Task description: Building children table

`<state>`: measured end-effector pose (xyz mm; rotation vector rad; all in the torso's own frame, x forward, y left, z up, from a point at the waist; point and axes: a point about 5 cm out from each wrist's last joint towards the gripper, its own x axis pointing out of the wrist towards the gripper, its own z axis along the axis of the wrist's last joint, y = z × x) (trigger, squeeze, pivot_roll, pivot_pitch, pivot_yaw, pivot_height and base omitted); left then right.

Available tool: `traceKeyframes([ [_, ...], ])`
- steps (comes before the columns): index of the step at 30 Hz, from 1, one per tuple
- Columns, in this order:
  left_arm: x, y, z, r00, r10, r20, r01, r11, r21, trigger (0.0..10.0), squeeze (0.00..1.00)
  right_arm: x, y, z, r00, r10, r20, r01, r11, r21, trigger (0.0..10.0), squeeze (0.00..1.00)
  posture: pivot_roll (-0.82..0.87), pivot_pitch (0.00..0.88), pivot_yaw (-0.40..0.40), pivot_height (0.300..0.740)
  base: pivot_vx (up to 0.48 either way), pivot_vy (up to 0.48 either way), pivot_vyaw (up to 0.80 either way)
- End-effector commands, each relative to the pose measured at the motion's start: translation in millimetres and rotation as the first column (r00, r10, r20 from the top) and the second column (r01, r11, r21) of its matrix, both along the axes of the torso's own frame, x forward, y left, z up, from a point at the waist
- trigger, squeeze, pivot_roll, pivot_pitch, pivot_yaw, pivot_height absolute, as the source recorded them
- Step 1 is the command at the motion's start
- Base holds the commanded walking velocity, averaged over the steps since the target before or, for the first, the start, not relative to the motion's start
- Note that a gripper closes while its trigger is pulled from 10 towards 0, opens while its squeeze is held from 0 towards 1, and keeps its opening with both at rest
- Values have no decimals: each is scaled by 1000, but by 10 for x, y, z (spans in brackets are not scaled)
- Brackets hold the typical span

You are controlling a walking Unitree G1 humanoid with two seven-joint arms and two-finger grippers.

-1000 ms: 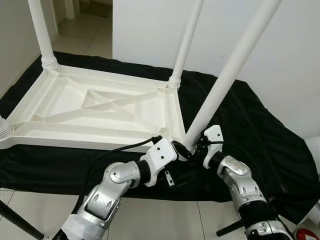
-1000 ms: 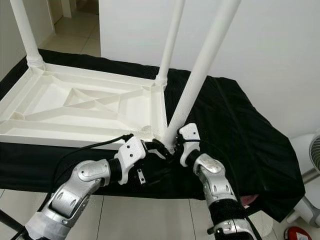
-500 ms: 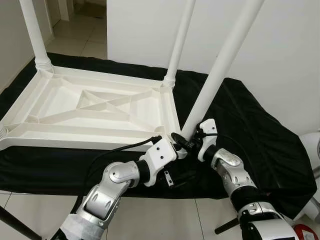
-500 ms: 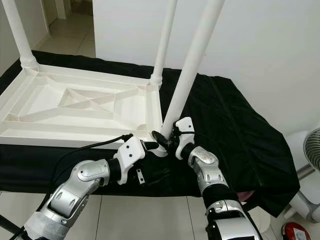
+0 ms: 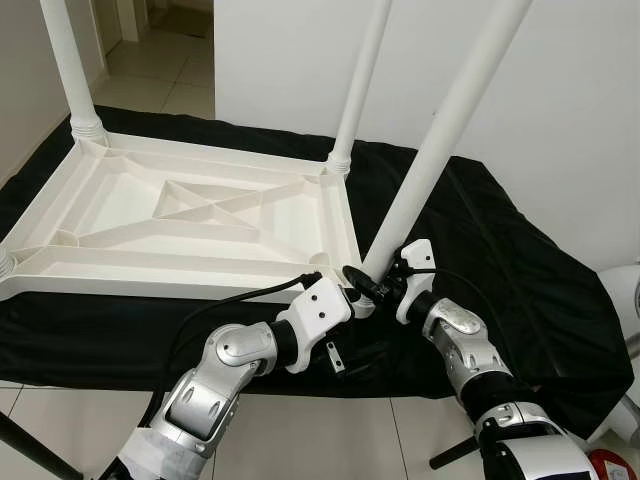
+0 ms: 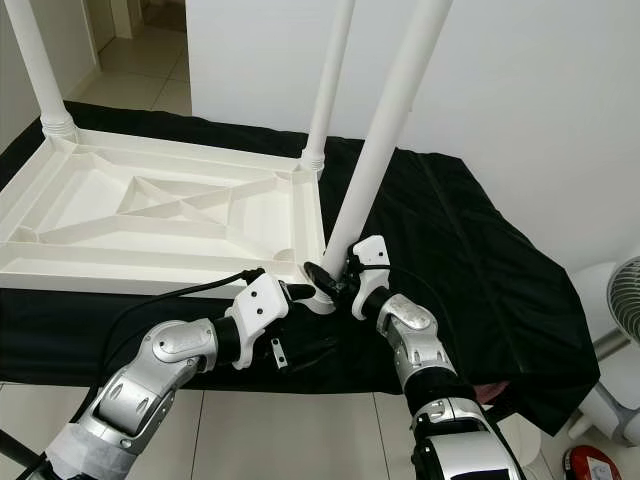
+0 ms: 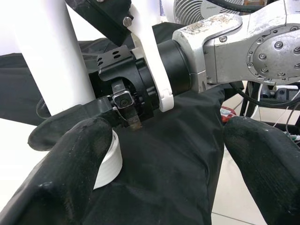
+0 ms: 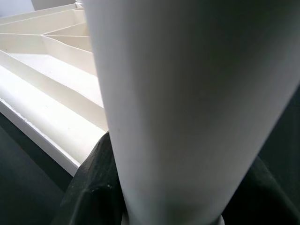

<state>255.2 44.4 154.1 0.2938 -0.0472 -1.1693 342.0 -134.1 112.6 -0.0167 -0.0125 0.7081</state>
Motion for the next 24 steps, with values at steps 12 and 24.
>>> traceKeyframes([
  [12,-6,-74,28,1000,9,15,-8,1000,-26,10000,0,-98,0,-236,931,-324,-166,334,942,36,10000,0,37,0,-163,740,0,0,0],
  [24,15,-71,41,999,26,22,-26,999,-34,10000,0,-263,192,-206,760,-611,-221,640,763,89,10000,0,35,0,-171,740,0,0,0],
])
